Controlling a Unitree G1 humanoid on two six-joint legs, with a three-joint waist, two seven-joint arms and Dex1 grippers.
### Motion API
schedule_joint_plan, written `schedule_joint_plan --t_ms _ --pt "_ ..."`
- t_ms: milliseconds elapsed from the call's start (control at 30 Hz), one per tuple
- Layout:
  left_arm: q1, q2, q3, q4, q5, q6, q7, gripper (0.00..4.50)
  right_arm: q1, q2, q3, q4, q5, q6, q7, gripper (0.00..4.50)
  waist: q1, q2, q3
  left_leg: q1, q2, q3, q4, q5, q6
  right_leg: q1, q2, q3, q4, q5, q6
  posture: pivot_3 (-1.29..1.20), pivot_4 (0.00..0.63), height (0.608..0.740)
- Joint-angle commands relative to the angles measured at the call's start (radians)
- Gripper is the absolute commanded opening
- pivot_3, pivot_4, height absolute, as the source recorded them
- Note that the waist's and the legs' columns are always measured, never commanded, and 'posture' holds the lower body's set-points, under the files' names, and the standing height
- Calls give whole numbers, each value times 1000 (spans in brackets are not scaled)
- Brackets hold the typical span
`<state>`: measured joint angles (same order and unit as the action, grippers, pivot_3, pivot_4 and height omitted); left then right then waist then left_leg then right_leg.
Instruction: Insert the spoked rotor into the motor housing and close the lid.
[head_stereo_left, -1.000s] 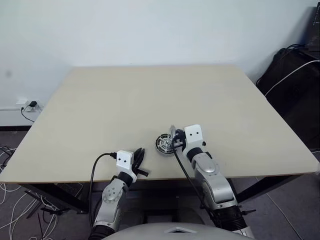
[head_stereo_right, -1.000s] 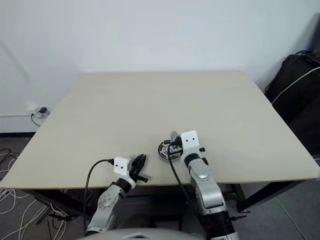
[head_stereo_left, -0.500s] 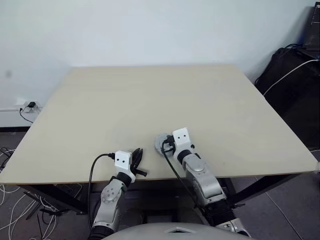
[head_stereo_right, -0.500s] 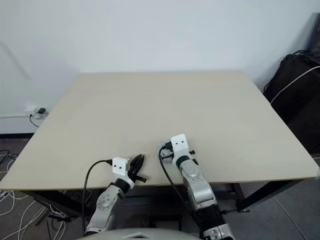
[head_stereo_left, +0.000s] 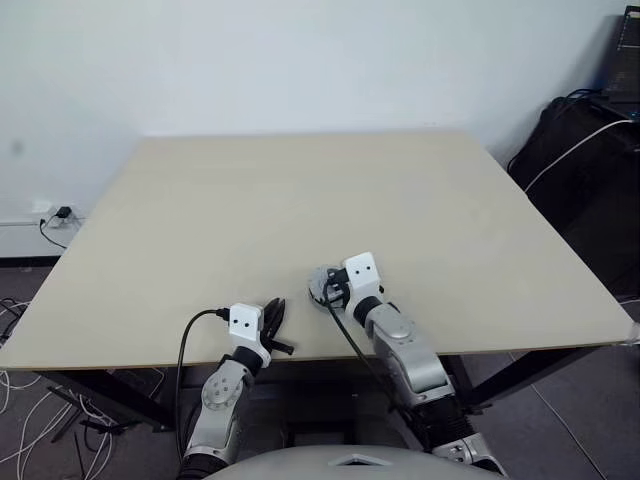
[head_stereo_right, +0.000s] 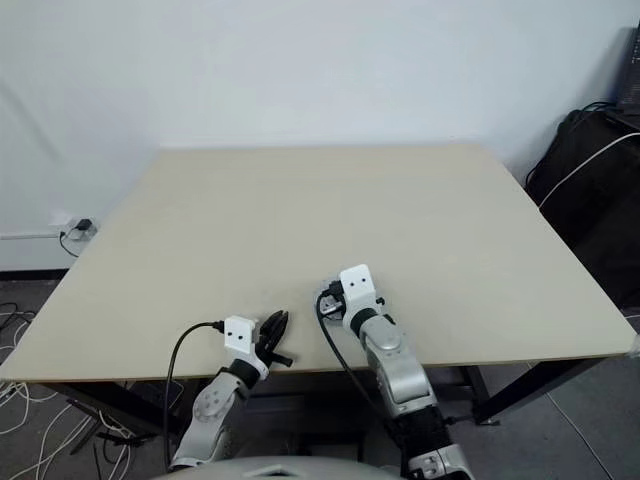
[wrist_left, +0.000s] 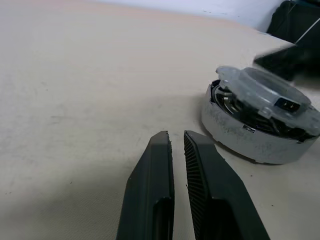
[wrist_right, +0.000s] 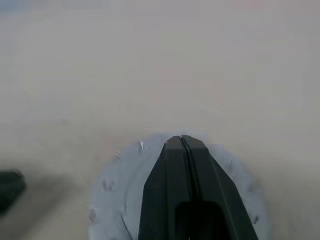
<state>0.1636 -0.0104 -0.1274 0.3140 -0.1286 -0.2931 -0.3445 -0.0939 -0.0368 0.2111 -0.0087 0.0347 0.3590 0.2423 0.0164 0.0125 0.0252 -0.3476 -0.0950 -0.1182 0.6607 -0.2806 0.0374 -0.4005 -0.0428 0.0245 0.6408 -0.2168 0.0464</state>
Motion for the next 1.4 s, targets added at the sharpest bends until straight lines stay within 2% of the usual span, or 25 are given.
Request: schedule_joint_plan --t_ms 33,133,233,367,600,633,1133,1400 --pt "-11 -8 -2 -31 2 -15 2 503 -21 -54 -1 -113 27 2 80 18 0 0 0 0 0 0 0 0 1 0 0 0 0 0 0 0 0 740" --pt "-14 -10 -4 -26 3 -16 1 503 -20 -136 21 -138 50 -40 198 18 0 0 1 0 0 0 0 0 1 0 0 0 -1 0 0 0 0 740" --pt "-15 -10 -4 -24 4 -17 -2 503 -25 -210 47 -140 55 -44 291 631 0 -1 1 0 0 0 0 0 2 1 0 -1 -2 0 0 0 0 740" --pt "-17 -9 -4 -22 4 -19 -6 503 -38 -274 72 -126 56 -47 368 1930 1 -3 3 0 0 0 0 0 2 1 0 -1 -2 0 0 0 0 740" --pt "-15 -10 -3 -21 5 -23 -6 503 -87 -284 59 -20 54 -77 411 4276 5 -7 6 0 0 0 0 -1 0 1 -1 -1 -3 0 1 0 0 740" --pt "-14 -10 -2 -22 5 -23 -5 503 -96 -282 56 -2 56 -80 414 4480 6 -7 6 0 0 0 0 -1 0 1 -1 -1 -3 0 1 0 0 740" --pt "1 -5 4 -36 6 -30 6 503 -182 -258 27 204 58 -98 416 4480 15 -7 6 -1 0 0 -3 -1 3 1 0 0 -8 1 1 0 0 740" --pt "6 -3 4 -42 4 -30 13 503 -182 -253 35 240 51 -96 413 4480 15 -6 6 -1 0 0 -4 -1 3 1 0 0 -9 1 1 0 0 740"
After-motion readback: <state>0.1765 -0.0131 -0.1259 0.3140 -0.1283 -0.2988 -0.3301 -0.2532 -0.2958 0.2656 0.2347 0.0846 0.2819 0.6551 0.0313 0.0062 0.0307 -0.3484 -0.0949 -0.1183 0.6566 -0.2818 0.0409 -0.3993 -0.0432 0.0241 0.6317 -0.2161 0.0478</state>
